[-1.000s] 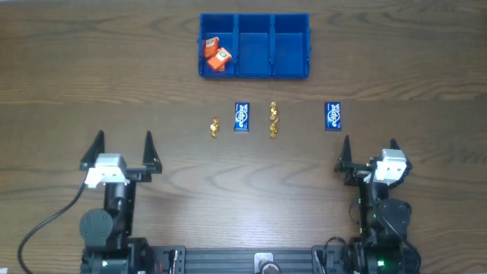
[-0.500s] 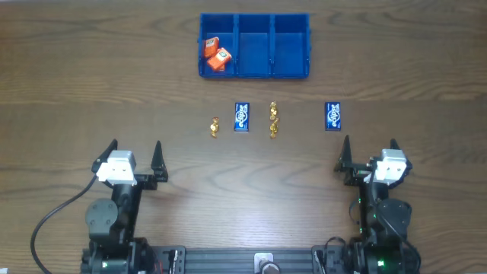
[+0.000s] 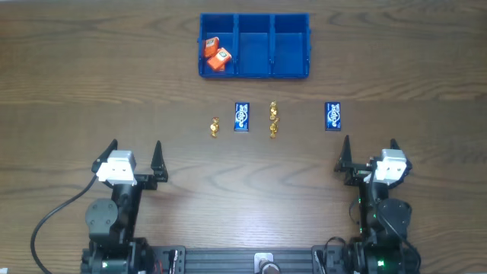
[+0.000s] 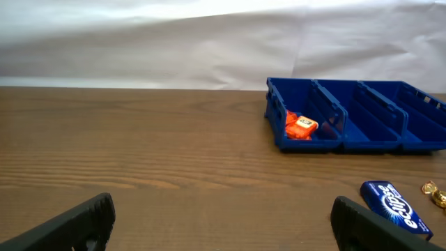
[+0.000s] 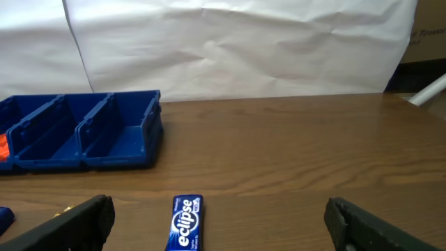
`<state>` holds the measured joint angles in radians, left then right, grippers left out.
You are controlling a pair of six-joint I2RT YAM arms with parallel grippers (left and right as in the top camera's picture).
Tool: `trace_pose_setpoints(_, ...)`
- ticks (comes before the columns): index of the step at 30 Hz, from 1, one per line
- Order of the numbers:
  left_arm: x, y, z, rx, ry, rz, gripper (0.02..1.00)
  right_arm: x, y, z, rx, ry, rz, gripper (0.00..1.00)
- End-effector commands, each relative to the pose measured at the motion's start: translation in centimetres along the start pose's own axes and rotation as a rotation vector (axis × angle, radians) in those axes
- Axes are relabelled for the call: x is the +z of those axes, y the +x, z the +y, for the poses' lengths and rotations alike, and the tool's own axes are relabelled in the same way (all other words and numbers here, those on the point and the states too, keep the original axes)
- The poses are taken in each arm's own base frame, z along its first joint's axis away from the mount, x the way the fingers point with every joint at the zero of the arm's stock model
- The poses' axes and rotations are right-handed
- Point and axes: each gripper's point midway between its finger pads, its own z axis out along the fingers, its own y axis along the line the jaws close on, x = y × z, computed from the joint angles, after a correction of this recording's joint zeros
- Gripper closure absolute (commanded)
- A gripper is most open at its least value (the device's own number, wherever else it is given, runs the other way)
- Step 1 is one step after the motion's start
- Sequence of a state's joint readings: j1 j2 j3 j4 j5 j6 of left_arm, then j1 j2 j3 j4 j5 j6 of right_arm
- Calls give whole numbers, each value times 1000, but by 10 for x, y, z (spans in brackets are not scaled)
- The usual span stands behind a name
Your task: Sort Candies Into Trays
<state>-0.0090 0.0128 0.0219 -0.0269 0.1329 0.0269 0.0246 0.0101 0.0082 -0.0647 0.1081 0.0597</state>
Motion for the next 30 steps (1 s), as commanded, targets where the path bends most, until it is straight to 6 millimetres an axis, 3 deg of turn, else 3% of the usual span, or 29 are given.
trace_pose_setpoints(1,1,16,-2,-2,16,47,20,0,-2,1,-3,-5,-10,3)
trace_pose_setpoints(10,1,16,-2,-2,15,47,20,1,-1,5,2,-26,0,3)
trace_pose_setpoints(15,1,16,-2,-2,16,47,23,7,-25,3,70,-11,65,3)
trace_pose_setpoints(19,1,16,-2,-2,16,47,23,30,-60,7,58,-4,187,3)
trace_pose_setpoints(23,1,16,-2,-2,15,47,20,65,-78,14,42,-8,387,3)
trace_pose_setpoints(27,1,16,-2,-2,16,47,20,95,-68,19,21,1,651,3)
trace_pose_setpoints(30,1,16,-2,-2,16,47,20,108,-47,32,21,-41,845,3)
